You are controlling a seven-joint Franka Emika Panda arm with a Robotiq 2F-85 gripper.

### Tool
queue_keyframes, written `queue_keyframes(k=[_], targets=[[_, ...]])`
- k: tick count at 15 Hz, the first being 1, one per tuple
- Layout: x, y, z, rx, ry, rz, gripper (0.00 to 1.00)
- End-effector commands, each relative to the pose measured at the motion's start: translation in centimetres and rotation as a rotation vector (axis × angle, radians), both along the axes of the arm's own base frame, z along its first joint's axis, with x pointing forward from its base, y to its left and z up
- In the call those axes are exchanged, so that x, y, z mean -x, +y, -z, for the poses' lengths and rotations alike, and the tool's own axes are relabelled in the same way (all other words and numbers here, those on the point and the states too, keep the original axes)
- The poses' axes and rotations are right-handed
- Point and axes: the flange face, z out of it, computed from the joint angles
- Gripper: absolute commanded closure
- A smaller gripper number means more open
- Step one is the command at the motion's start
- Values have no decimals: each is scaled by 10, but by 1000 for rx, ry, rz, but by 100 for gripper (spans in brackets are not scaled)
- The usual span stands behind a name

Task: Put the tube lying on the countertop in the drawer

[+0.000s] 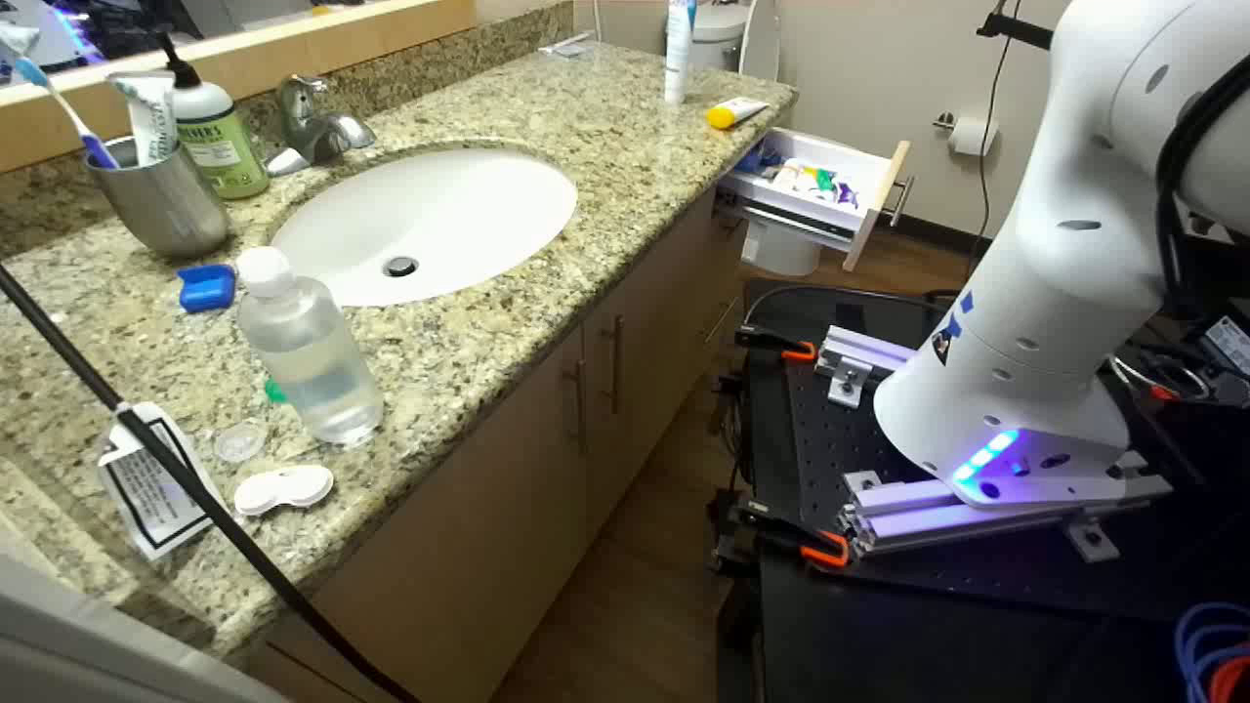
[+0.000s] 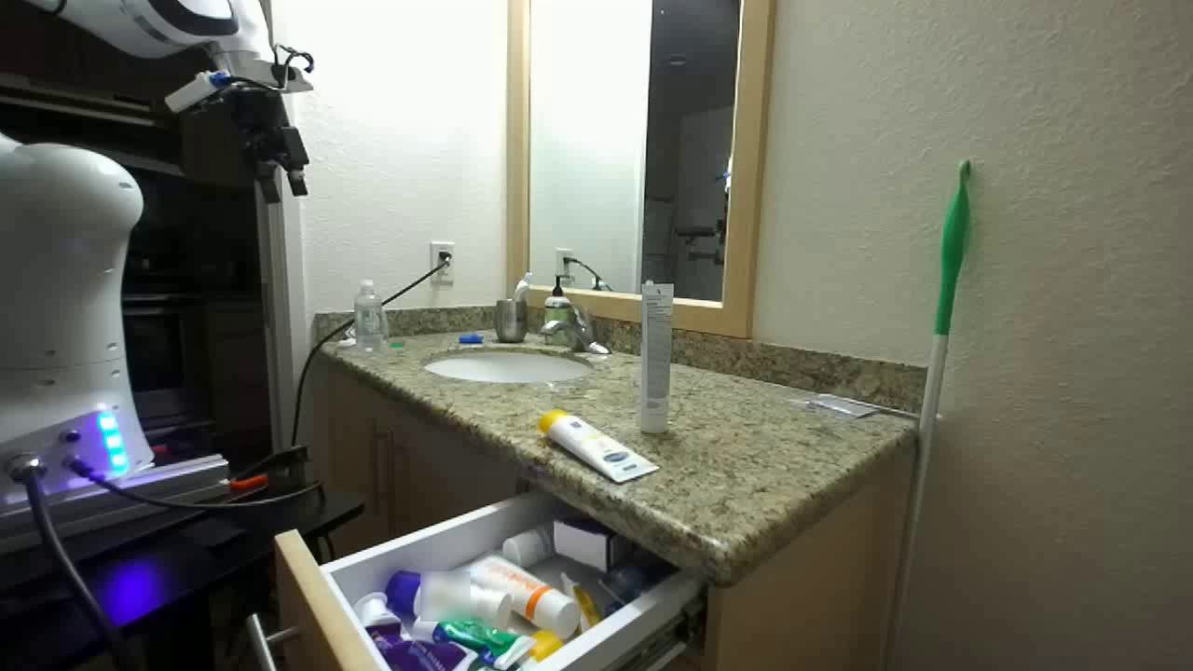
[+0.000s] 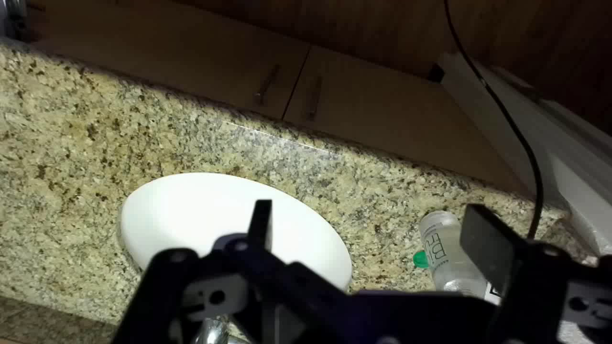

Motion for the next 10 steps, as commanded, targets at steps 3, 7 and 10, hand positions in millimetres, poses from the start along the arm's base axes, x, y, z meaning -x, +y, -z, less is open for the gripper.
queue_keyframes(k=[3, 7, 10], targets=[[4, -63, 3, -34, -16, 150, 0], [33, -168, -9, -106, -39, 385, 0], [40, -183, -8, -149, -48, 426, 0]])
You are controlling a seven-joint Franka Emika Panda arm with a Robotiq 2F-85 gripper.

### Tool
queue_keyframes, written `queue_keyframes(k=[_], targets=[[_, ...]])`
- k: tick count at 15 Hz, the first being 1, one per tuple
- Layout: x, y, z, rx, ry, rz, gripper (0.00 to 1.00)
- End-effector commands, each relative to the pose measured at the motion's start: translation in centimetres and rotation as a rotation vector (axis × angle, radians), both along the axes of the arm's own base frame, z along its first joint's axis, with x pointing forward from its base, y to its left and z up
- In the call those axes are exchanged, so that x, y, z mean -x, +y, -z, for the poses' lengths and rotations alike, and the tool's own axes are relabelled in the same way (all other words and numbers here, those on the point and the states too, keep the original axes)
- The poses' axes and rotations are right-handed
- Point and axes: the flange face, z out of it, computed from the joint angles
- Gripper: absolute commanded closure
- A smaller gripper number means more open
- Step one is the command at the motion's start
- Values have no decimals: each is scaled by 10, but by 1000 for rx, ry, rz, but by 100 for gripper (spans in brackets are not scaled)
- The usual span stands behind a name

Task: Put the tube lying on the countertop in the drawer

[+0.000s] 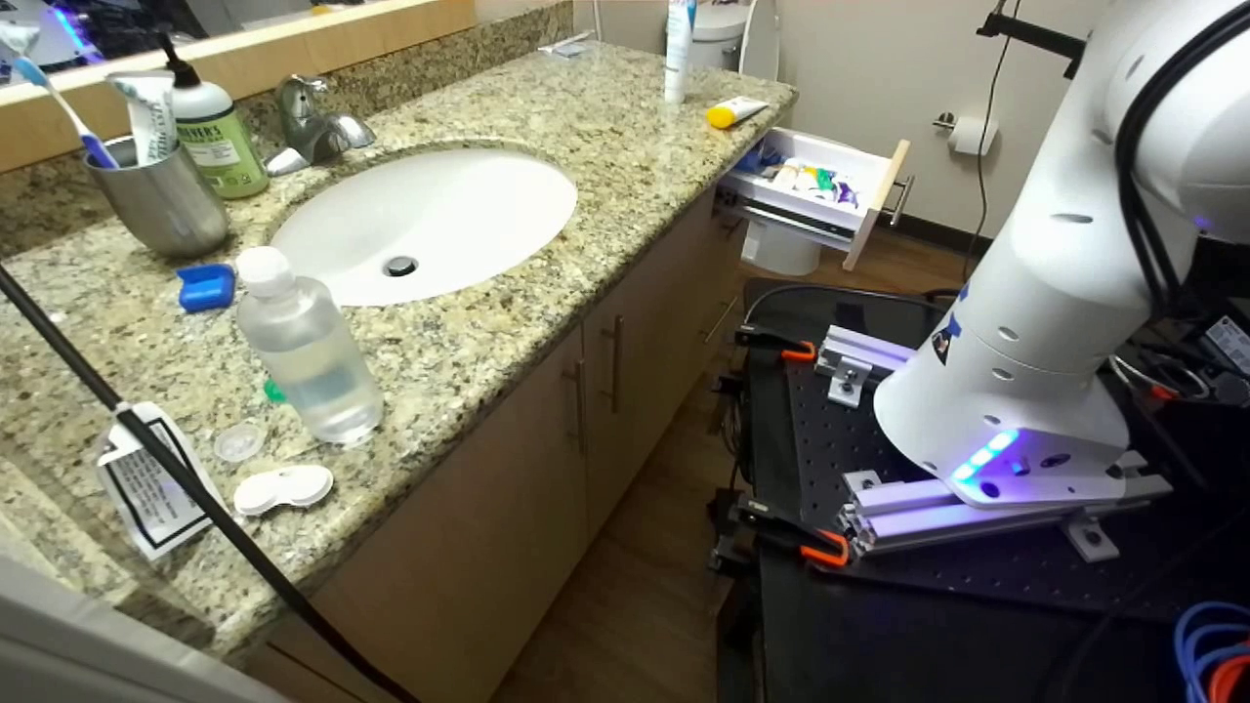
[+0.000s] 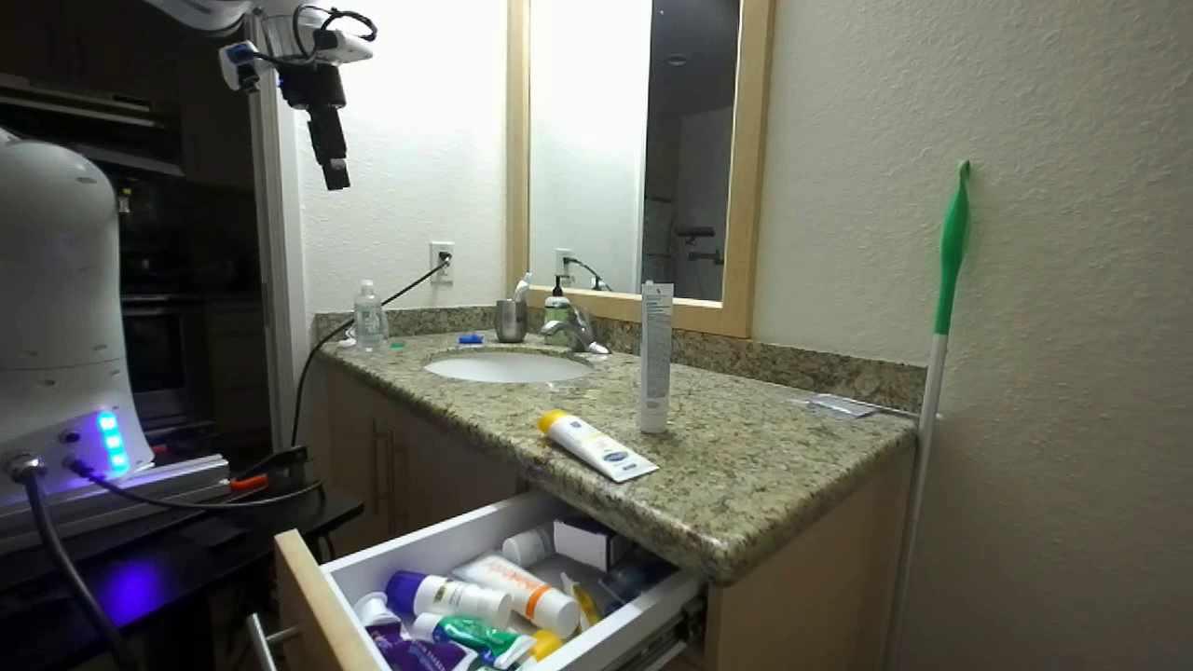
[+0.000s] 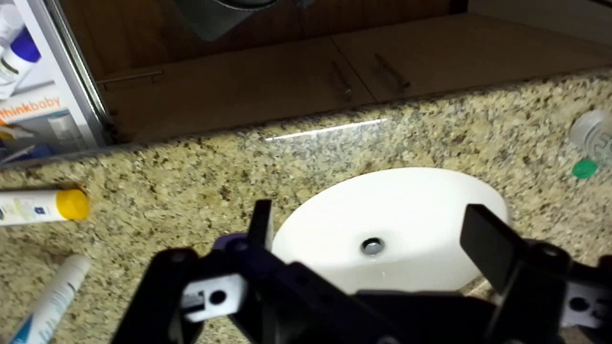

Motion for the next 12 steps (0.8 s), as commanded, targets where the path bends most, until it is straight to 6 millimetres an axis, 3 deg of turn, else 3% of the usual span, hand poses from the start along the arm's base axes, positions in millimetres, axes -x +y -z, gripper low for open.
queue_keyframes(k=[1, 3, 4, 5, 7, 12], targets=[[7, -12, -3, -13, -12, 12, 0], [4, -8, -3, -8, -11, 0, 0], [-3, 3, 6, 55, -35, 17, 0], [-22, -7, 16, 67, -41, 102, 0], [-45, -48, 34, 68, -78, 218, 0], [-47, -160, 62, 96, -121, 496, 0]])
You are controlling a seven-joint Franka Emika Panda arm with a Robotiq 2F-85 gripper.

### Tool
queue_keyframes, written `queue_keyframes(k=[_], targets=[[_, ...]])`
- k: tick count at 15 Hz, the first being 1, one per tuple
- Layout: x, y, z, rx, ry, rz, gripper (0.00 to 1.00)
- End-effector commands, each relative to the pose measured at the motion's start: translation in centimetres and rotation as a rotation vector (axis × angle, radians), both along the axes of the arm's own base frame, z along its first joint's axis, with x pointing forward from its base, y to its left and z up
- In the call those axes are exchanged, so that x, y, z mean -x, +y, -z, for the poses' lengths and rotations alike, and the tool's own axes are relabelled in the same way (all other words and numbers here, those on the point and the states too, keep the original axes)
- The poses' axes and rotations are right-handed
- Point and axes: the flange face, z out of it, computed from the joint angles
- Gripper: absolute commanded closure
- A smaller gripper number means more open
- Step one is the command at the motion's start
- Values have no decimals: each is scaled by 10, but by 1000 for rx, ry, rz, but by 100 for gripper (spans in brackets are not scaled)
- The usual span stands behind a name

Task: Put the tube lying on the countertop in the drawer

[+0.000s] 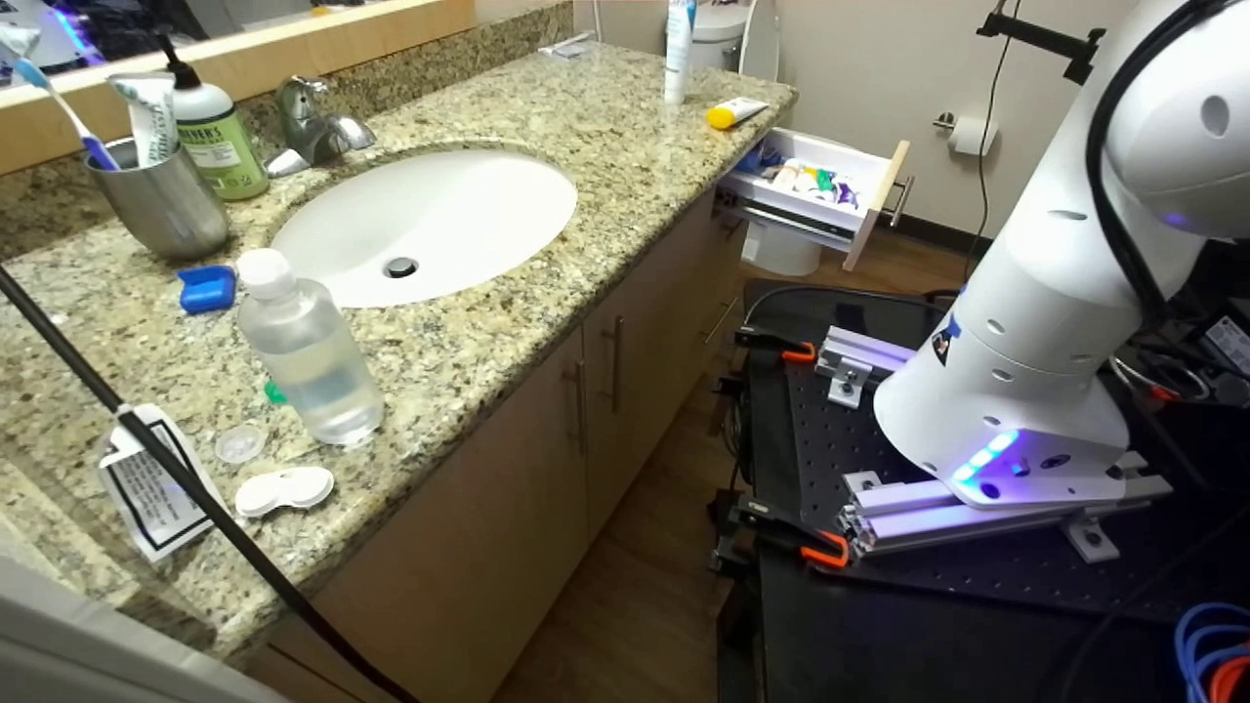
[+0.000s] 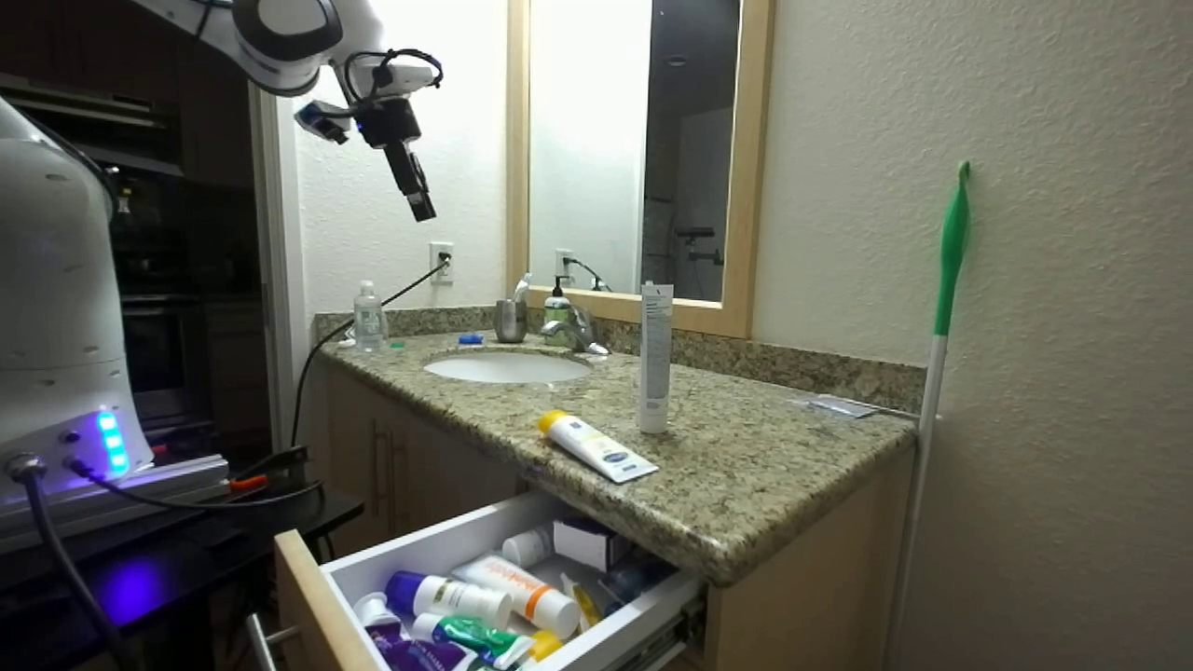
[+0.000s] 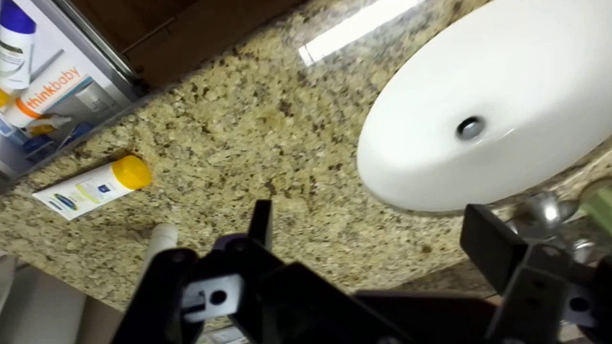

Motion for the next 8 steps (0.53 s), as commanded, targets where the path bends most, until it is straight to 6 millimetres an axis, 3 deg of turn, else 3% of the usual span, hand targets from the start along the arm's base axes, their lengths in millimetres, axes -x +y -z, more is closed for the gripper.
queue_keyframes(k=[1, 3, 4, 6, 8], targets=[[-2, -90, 19, 1, 16, 201, 0], [-3, -133, 24, -29, 49, 306, 0], [9, -94, 19, -16, 12, 222, 0], [5, -124, 24, -20, 35, 276, 0], [-6, -114, 29, 49, -27, 271, 0]])
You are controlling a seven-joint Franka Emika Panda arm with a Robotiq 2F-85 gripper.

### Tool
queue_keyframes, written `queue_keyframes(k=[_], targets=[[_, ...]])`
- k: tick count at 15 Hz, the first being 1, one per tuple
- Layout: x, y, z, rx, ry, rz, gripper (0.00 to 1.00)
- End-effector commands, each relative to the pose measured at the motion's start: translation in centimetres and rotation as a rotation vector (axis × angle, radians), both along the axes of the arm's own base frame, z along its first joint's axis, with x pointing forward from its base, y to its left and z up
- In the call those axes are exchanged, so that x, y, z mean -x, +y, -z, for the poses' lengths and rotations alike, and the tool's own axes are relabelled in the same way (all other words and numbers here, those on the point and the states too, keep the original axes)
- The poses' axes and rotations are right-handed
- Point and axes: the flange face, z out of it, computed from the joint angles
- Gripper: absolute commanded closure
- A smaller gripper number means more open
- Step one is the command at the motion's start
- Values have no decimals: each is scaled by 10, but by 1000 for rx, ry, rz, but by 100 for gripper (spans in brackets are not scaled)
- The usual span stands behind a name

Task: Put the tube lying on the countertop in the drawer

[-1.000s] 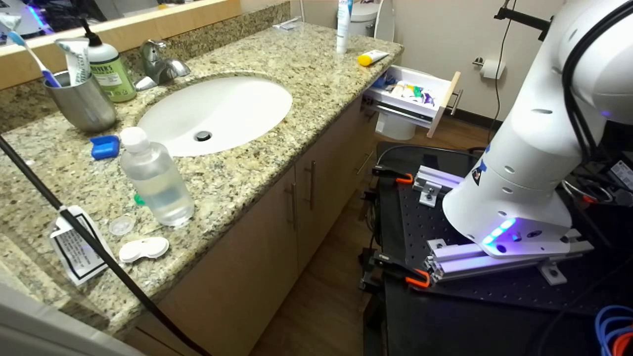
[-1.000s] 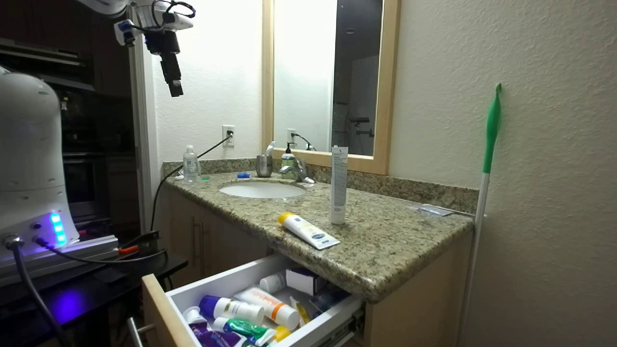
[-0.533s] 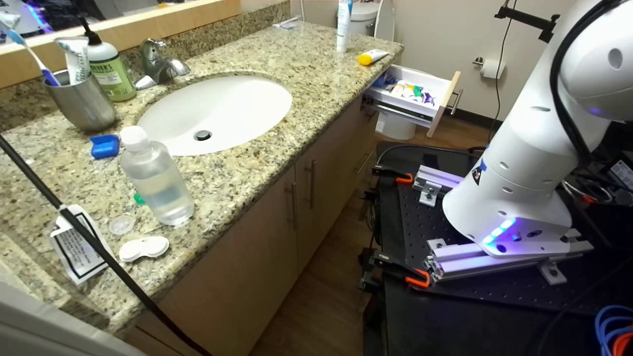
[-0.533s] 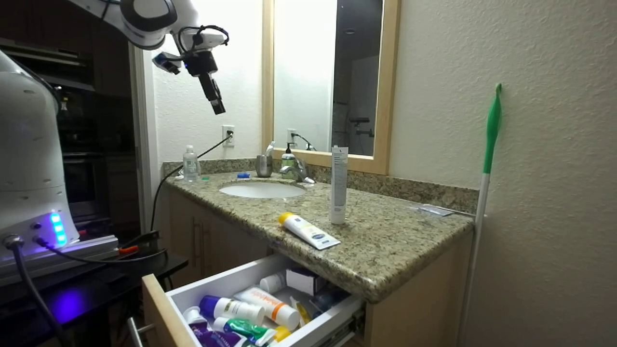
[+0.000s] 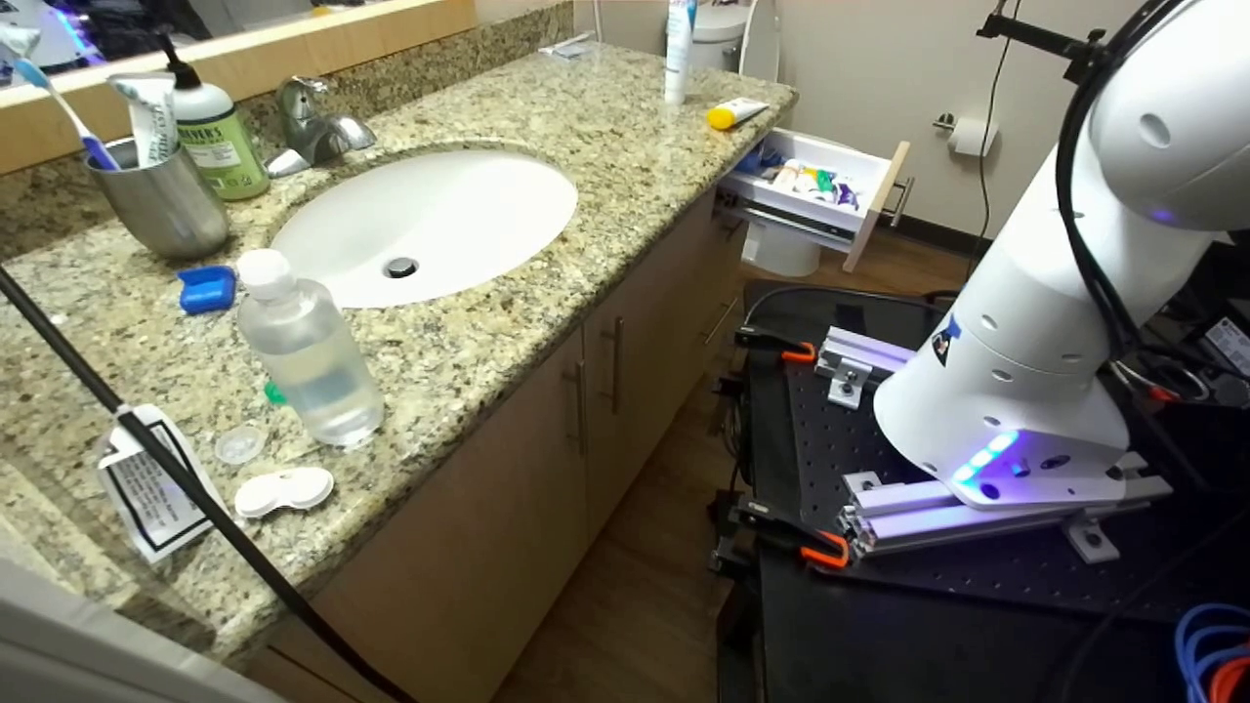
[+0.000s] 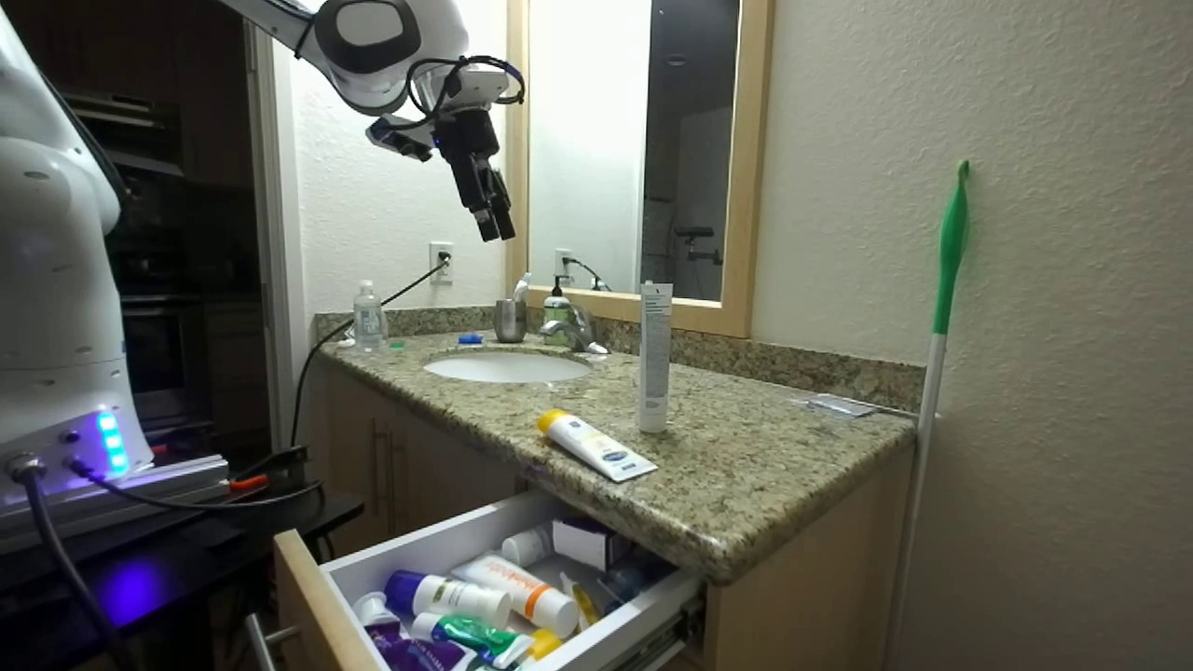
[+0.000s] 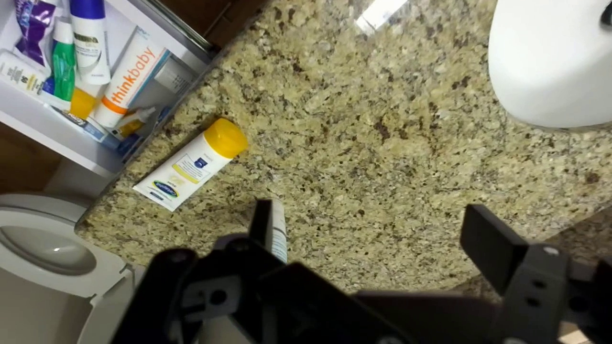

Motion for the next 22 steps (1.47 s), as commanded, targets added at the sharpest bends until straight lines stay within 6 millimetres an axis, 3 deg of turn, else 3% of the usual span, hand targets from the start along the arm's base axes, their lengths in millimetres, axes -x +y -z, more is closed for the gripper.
queue_keyframes(k=[1, 3, 5, 9, 11, 12, 14, 17, 19, 22], targets=[[-15, 9, 9, 60, -87, 67, 0], [-29, -26, 27, 24, -73, 211, 0], [-22, -64, 47, 13, -50, 317, 0], [12, -143, 77, -15, 45, 523, 0], [35, -166, 91, -33, 119, 602, 0], [29, -142, 84, -19, 65, 532, 0], [40, -161, 93, -19, 108, 577, 0], [32, -162, 99, -54, 147, 570, 0], [28, -160, 125, -153, 212, 520, 0], [35, -175, 161, -240, 234, 468, 0]])
